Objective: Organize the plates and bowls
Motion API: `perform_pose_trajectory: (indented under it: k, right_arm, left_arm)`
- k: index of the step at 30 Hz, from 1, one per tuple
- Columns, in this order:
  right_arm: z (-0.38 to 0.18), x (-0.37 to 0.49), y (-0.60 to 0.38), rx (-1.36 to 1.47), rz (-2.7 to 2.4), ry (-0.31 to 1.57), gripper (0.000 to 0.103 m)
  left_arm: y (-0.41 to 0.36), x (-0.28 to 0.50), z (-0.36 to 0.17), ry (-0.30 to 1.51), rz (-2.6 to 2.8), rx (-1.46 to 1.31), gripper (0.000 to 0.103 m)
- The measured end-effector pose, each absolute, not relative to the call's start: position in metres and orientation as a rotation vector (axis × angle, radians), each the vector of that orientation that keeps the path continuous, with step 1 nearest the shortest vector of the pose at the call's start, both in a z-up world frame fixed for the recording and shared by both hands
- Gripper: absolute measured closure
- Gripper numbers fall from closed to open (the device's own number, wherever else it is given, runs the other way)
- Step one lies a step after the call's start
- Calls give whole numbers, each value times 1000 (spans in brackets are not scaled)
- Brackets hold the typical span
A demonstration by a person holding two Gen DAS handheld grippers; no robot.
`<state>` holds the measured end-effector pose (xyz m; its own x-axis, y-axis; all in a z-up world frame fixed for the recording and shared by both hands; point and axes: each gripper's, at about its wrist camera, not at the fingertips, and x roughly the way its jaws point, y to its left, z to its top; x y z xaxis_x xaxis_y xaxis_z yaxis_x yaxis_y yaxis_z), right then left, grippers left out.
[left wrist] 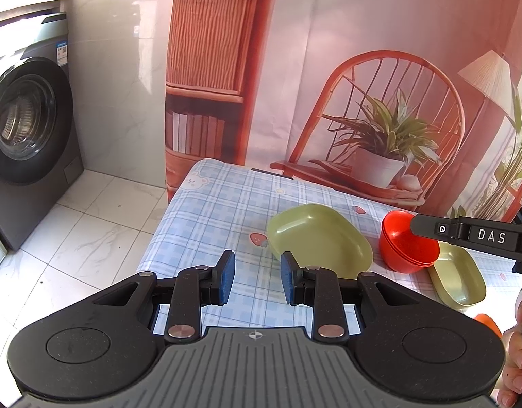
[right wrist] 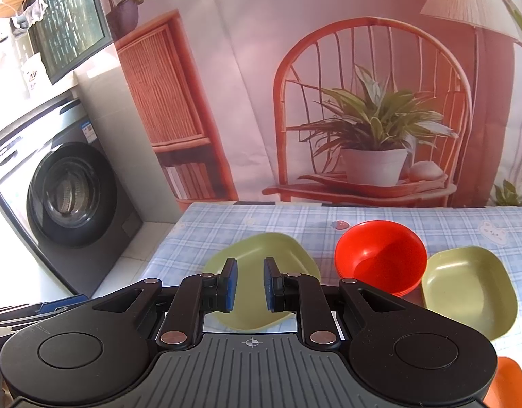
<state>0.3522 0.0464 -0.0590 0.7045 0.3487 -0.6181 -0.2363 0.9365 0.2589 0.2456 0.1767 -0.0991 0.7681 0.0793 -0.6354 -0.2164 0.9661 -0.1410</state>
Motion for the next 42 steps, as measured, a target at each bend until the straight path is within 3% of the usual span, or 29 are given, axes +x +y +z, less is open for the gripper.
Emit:
perform_pose_trajectory:
  k: [42]
  right_arm:
    - [-63, 354, 44, 162, 333, 709, 87]
  left_arm:
    - [181, 256, -101, 684, 152, -198, 72]
